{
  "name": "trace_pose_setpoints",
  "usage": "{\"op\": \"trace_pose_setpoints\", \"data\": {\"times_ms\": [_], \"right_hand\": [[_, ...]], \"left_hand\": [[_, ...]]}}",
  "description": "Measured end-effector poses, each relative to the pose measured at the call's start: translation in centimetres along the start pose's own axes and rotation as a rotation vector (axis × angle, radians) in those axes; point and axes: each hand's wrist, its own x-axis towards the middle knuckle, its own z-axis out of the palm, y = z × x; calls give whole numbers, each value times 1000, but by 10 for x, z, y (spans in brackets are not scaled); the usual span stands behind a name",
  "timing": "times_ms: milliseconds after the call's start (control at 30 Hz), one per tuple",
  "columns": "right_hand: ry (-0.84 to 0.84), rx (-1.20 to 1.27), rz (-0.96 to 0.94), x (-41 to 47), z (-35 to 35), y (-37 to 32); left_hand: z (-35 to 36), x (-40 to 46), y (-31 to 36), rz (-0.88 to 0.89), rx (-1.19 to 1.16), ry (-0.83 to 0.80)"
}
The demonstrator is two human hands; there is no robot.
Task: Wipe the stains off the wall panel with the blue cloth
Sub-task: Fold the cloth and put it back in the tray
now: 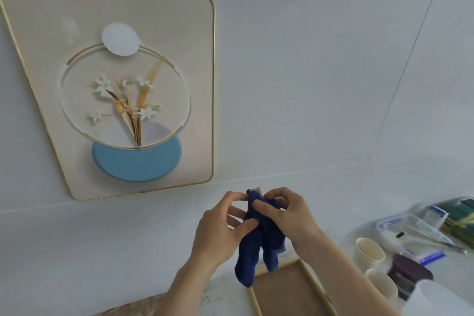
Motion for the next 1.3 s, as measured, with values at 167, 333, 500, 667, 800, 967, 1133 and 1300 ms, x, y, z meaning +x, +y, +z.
{"op": "trace_pose_setpoints", "data": {"times_ms": [167,333,500,667,800,967,1133,1300], "right_hand": [[-55,-85,23,12,-55,61],[-61,-313,28,25,-110,119],[-7,-445,23,27,-131,187],[36,-537,8,21,-127,247],[0,-674,9,14,-122,285],[-303,-866,57,-4,-117,326],[-603,-1035,161,-18,-117,350],[-677,-1163,202,-14,-121,341]], "left_hand": [[70,9,-13,-125,40,-11],[127,11,-39,-273,118,11],[187,9,-63,-375,137,7],[233,5,-88,-429,177,-50],[263,-6,-111,-472,239,-77],[285,-34,-136,-484,361,-379],[292,-54,-150,-398,697,-733],[274,-61,-144,-299,805,-845]]}}
